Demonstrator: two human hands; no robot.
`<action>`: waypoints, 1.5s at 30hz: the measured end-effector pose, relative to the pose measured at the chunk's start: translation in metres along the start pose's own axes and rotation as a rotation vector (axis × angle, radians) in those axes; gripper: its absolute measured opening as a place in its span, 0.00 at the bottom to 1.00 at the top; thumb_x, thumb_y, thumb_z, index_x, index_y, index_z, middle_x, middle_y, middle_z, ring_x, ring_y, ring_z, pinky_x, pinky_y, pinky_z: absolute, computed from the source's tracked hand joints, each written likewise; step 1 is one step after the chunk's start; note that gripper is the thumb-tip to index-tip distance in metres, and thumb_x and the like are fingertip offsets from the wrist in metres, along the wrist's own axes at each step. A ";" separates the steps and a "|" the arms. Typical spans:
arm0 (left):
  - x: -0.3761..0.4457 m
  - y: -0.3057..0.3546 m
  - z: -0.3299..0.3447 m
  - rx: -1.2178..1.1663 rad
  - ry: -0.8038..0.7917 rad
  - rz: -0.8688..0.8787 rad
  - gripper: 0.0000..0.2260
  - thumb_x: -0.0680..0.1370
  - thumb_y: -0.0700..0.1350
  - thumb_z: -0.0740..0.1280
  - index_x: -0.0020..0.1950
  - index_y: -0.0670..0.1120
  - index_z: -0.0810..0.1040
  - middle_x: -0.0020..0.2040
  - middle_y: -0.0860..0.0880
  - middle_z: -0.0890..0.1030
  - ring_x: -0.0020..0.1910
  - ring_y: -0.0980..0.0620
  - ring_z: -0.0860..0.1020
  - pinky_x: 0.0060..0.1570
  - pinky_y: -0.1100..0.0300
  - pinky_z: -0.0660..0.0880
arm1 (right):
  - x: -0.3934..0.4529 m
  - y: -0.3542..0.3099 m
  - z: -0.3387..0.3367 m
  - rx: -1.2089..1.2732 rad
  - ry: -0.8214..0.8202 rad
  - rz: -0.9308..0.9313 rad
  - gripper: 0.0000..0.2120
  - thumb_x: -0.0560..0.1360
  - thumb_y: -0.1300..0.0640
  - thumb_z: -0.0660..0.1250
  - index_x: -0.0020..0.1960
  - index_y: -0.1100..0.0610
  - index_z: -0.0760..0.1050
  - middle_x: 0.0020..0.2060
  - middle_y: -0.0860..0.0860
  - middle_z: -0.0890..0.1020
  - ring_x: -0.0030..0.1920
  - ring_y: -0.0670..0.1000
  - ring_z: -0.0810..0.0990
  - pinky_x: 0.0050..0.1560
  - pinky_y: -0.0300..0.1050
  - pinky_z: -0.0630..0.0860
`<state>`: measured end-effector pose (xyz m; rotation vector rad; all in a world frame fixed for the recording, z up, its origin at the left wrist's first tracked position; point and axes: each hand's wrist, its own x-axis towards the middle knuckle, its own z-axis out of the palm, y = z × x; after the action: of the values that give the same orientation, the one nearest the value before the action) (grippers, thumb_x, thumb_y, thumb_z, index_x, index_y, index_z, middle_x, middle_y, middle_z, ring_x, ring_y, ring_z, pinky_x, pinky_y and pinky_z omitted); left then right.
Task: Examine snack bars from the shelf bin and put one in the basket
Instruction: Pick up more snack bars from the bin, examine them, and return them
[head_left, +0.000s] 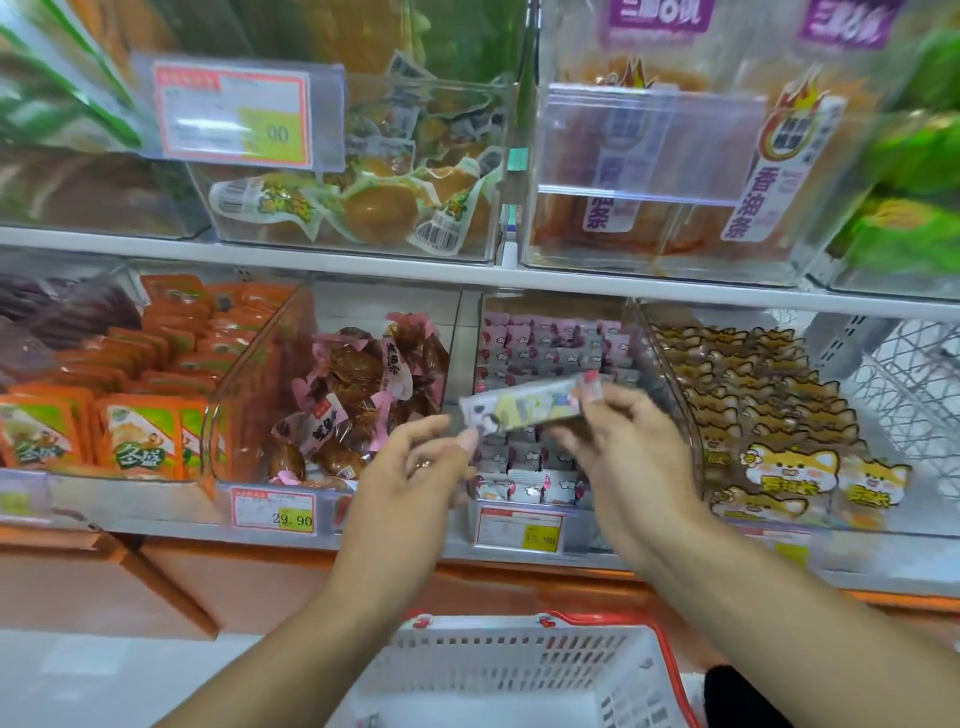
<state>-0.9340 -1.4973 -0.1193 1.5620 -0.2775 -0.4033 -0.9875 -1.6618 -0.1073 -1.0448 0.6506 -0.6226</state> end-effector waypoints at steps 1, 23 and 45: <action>0.000 -0.001 -0.002 -0.069 0.008 -0.031 0.17 0.73 0.60 0.68 0.58 0.55 0.81 0.49 0.56 0.86 0.45 0.59 0.85 0.42 0.63 0.80 | -0.010 0.002 -0.004 0.017 -0.044 0.049 0.03 0.81 0.62 0.65 0.50 0.61 0.77 0.45 0.55 0.88 0.46 0.49 0.88 0.45 0.39 0.83; 0.010 -0.020 -0.018 -0.399 -0.117 -0.034 0.10 0.69 0.54 0.77 0.41 0.53 0.78 0.48 0.47 0.84 0.46 0.54 0.81 0.46 0.63 0.80 | -0.015 0.002 -0.040 -0.067 -0.482 0.103 0.24 0.68 0.65 0.75 0.61 0.56 0.74 0.57 0.55 0.85 0.57 0.52 0.85 0.57 0.43 0.81; 0.001 -0.013 -0.009 -0.260 -0.018 -0.088 0.20 0.65 0.61 0.73 0.46 0.46 0.86 0.35 0.45 0.82 0.35 0.53 0.81 0.43 0.57 0.80 | -0.015 -0.011 -0.039 -0.435 -0.595 -0.130 0.20 0.68 0.51 0.76 0.60 0.45 0.80 0.53 0.49 0.87 0.43 0.51 0.82 0.39 0.36 0.78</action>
<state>-0.9301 -1.4891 -0.1319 1.3190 -0.1633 -0.5017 -1.0281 -1.6770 -0.1081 -1.6022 0.1913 -0.2526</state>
